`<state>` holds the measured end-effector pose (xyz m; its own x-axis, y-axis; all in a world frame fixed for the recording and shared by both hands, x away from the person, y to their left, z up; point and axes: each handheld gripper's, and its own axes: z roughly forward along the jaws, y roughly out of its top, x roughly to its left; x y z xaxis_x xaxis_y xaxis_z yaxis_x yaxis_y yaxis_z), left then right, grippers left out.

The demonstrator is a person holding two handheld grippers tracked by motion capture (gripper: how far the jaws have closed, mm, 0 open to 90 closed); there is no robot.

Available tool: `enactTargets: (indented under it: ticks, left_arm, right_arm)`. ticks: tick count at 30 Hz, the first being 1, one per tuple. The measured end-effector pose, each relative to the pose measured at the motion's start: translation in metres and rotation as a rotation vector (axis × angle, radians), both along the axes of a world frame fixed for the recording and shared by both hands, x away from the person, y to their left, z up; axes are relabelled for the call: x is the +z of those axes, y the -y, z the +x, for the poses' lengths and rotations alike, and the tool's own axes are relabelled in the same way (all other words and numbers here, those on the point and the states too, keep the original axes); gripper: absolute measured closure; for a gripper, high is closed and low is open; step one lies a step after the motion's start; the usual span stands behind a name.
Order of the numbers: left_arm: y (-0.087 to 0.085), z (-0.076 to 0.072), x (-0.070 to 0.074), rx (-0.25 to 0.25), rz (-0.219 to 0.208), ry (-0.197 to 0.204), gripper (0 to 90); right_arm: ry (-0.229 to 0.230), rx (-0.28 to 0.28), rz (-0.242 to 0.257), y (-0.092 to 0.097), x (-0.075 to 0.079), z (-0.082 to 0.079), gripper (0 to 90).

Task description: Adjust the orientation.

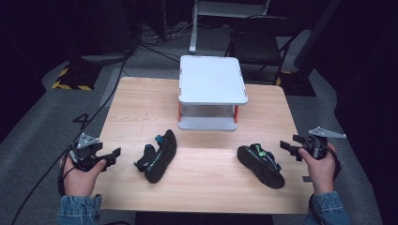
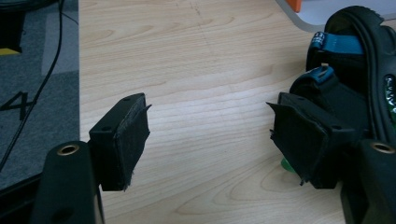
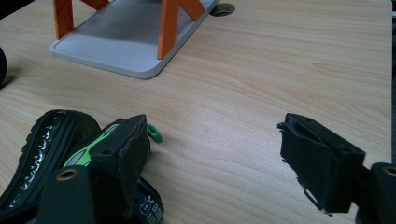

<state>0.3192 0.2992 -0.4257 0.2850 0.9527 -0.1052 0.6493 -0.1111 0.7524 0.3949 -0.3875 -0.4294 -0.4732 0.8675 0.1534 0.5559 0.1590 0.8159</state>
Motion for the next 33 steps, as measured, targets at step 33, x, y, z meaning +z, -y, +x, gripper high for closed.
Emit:
enactTargets:
  ticks: [33]
  left_arm:
    - [0.032, 0.004, 0.009, -0.09, -0.023, 0.037, 28.0]
  right_arm:
    - [-0.028, -0.007, -0.008, 0.002, -0.006, -0.005, 24.6]
